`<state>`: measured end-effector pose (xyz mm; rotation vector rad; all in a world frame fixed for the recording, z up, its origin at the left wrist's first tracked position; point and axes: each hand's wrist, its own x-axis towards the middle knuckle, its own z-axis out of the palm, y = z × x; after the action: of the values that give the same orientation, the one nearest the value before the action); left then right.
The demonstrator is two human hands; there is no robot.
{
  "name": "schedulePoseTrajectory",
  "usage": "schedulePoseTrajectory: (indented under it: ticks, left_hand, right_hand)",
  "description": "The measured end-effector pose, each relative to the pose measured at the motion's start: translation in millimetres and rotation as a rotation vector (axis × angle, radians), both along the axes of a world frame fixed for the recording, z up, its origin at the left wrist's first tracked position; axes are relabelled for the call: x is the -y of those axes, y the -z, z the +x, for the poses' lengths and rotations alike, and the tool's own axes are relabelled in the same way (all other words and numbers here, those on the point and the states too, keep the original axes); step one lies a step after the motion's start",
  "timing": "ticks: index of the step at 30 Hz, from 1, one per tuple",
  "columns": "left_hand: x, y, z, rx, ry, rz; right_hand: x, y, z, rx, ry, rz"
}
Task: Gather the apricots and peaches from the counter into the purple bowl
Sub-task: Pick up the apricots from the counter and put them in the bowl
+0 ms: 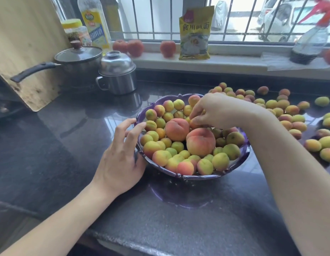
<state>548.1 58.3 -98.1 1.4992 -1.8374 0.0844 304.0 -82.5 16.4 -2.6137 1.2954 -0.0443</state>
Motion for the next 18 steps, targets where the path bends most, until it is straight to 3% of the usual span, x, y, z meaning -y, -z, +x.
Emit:
schedulePoseTrajectory:
  ticks: [2, 8, 10, 12, 15, 18]
  left_hand:
    - [0, 0, 0, 0.001, -0.002, 0.003]
    - [2, 0, 0, -0.01, 0.002, 0.015]
    - [2, 0, 0, -0.015, 0.013, 0.013]
    - [1, -1, 0, -0.016, 0.025, 0.034]
    - [1, -1, 0, -0.018, 0.024, 0.055]
    - [0, -1, 0, -0.018, 0.016, 0.061]
  right_hand:
    - [-1, -5, -4, 0.024, 0.003, 0.011]
    - [18, -24, -57, 0.592, 0.42, -0.113]
    - [31, -19, -81, 0.553, 0.597, -0.114]
    - [42, -9, -103, 0.381, 0.707, -0.019]
    - [53, 5, -114, 0.276, 0.733, 0.106]
    - [54, 23, -96, 0.25, 0.727, 0.082]
